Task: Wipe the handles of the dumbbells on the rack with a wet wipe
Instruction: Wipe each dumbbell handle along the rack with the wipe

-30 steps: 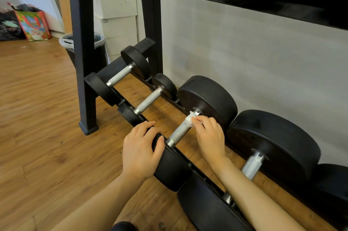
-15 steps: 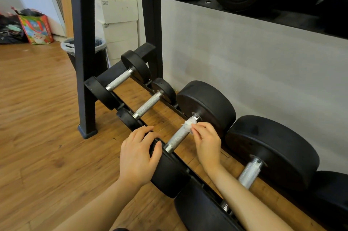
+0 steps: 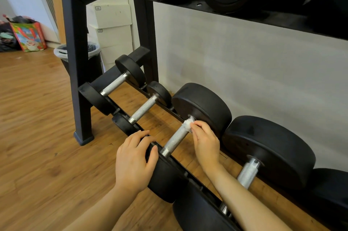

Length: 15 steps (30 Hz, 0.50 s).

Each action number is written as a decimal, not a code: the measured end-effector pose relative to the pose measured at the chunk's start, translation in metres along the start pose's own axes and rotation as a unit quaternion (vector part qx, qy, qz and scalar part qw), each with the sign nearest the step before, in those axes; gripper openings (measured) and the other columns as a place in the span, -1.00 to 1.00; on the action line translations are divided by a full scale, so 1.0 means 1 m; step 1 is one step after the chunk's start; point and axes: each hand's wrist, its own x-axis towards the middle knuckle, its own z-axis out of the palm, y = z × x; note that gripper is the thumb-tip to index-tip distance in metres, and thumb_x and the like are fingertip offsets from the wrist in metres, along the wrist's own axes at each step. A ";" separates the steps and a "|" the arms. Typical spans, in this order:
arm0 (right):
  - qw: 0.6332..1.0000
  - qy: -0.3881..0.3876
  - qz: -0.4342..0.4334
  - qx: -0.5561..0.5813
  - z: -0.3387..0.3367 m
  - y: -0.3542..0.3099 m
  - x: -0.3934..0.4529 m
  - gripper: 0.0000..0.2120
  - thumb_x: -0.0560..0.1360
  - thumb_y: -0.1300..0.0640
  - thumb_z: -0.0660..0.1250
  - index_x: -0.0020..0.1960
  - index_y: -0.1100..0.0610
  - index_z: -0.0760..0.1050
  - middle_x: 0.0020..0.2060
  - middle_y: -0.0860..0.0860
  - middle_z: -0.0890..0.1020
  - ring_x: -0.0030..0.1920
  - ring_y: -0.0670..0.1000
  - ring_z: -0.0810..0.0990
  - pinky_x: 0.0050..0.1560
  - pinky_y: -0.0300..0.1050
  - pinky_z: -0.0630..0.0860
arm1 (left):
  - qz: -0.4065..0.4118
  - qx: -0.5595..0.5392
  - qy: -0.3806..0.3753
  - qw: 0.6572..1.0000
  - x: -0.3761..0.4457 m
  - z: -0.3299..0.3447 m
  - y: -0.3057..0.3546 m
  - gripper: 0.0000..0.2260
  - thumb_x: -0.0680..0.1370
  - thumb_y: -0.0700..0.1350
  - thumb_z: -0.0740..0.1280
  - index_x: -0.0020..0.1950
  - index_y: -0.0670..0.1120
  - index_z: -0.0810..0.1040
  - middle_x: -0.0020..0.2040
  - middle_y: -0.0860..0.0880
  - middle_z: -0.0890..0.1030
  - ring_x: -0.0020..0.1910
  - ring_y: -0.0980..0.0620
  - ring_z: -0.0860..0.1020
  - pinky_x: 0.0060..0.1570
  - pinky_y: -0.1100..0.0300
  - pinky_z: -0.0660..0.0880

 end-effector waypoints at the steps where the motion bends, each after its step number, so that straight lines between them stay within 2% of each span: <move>1: 1.000 0.002 -0.006 0.008 0.000 0.000 -0.001 -0.76 0.43 0.30 0.45 0.09 0.26 0.63 0.02 0.09 0.64 -0.07 0.03 0.65 -0.18 -0.10 0.65 | 0.000 0.001 0.000 1.000 0.000 0.000 0.000 -0.59 0.56 0.14 0.06 0.16 0.04 0.62 0.28 0.08 0.55 0.34 0.05 0.43 0.23 0.11 0.28; 5: 0.999 -0.014 -0.045 0.028 0.000 -0.001 -0.005 -0.80 0.47 0.24 0.38 0.08 0.25 0.62 0.01 0.07 0.63 -0.04 -0.01 0.62 -0.11 -0.16 0.63 | -0.001 0.002 0.001 1.000 0.000 0.000 0.000 -0.59 0.56 0.14 0.06 0.16 0.04 0.62 0.27 0.07 0.55 0.34 0.05 0.43 0.22 0.11 0.28; 10: 0.999 -0.009 -0.002 0.033 0.000 0.001 -0.002 -0.78 0.46 0.30 0.42 0.11 0.25 0.61 0.05 0.09 0.62 0.01 0.04 0.63 -0.01 -0.14 0.60 | -0.004 0.005 -0.002 1.000 0.000 0.000 0.000 -0.58 0.56 0.15 0.05 0.17 0.05 0.62 0.28 0.08 0.55 0.35 0.06 0.42 0.24 0.12 0.27; 15: 0.998 -0.027 -0.046 0.040 0.002 -0.002 -0.007 -0.78 0.48 0.27 0.37 0.12 0.25 0.60 0.04 0.08 0.59 0.02 0.00 0.59 0.01 -0.16 0.60 | -0.004 0.003 -0.004 1.000 0.000 -0.001 0.000 -0.59 0.56 0.15 0.05 0.16 0.05 0.62 0.28 0.08 0.55 0.35 0.06 0.41 0.23 0.14 0.25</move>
